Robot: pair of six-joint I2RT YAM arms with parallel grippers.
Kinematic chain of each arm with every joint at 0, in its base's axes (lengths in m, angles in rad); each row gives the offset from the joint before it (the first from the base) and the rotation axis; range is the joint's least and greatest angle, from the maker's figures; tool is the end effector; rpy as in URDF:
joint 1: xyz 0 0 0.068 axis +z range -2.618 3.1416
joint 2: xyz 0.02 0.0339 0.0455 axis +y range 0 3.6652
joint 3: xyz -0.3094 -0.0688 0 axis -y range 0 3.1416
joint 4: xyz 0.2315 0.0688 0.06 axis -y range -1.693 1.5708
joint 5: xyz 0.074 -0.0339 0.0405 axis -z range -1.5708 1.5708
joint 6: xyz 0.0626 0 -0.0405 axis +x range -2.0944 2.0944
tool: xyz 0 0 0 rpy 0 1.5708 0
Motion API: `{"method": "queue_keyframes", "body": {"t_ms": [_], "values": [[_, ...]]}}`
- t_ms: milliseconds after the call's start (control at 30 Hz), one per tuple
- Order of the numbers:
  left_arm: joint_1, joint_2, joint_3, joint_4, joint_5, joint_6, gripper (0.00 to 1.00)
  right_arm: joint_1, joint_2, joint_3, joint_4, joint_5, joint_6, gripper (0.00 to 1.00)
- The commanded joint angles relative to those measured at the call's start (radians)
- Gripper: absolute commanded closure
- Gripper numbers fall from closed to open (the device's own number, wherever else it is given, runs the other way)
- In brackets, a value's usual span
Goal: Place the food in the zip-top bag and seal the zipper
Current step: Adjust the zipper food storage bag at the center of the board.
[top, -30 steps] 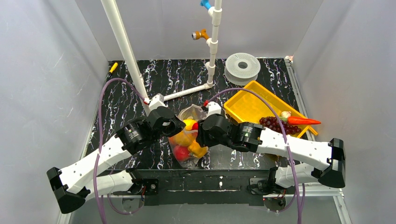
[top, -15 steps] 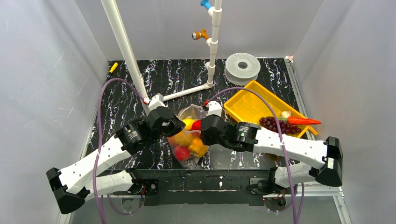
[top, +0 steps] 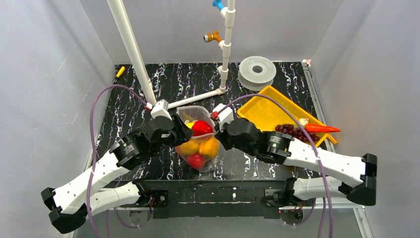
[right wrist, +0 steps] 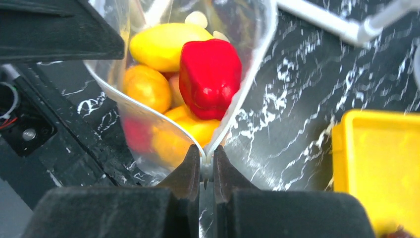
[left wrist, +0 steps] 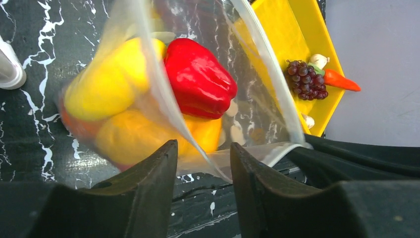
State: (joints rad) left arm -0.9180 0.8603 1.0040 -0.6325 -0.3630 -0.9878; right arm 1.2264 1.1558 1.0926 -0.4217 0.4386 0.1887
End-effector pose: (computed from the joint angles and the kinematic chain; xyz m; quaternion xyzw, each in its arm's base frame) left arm 0.1122 -0.1102 0.3783 -0.1223 0.8394 -0.3232 0.4196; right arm 0.1080 0.2223 0.3810 -0.3168 0.7814 0.1862 0.5043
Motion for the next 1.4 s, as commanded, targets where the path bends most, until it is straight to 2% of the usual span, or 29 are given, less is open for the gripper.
{"method": "queue_keyframes", "body": {"t_ms": [0,133,267,433,500,600,700,800,967,1167,1367], "values": [[0.005,-0.089,0.038,-0.018,-0.017,0.169,0.52,-0.038,-0.068,-0.027,0.200,-0.212,-0.346,0.99],[0.005,-0.189,0.016,0.069,0.067,0.359,0.39,-0.046,-0.061,-0.029,0.261,-0.271,-0.448,0.99],[0.005,-0.263,0.023,0.084,0.159,0.541,0.27,-0.079,-0.046,-0.024,0.245,-0.341,-0.462,0.99],[0.005,-0.263,0.019,0.105,0.440,0.773,0.15,-0.094,-0.079,-0.076,0.205,-0.439,-0.476,0.99],[0.005,-0.273,-0.040,0.185,0.547,0.864,0.09,-0.094,-0.108,-0.097,0.204,-0.503,-0.491,0.99],[0.004,-0.310,-0.161,0.381,0.661,1.003,0.03,-0.094,-0.151,-0.139,0.234,-0.559,-0.540,0.99],[0.005,-0.287,-0.200,0.493,0.730,1.164,0.02,-0.094,-0.177,-0.155,0.222,-0.610,-0.620,0.99],[0.004,-0.189,-0.135,0.467,0.782,1.269,0.02,-0.098,-0.191,-0.140,0.202,-0.607,-0.638,0.99],[0.003,-0.037,-0.050,0.430,0.915,1.339,0.02,-0.109,-0.196,-0.139,0.194,-0.617,-0.673,0.99],[0.004,0.032,-0.035,0.404,1.014,1.427,0.02,-0.126,-0.221,-0.143,0.205,-0.634,-0.674,0.99],[0.005,0.097,-0.045,0.367,1.015,1.518,0.02,-0.127,-0.227,-0.150,0.194,-0.640,-0.666,0.99]]}}
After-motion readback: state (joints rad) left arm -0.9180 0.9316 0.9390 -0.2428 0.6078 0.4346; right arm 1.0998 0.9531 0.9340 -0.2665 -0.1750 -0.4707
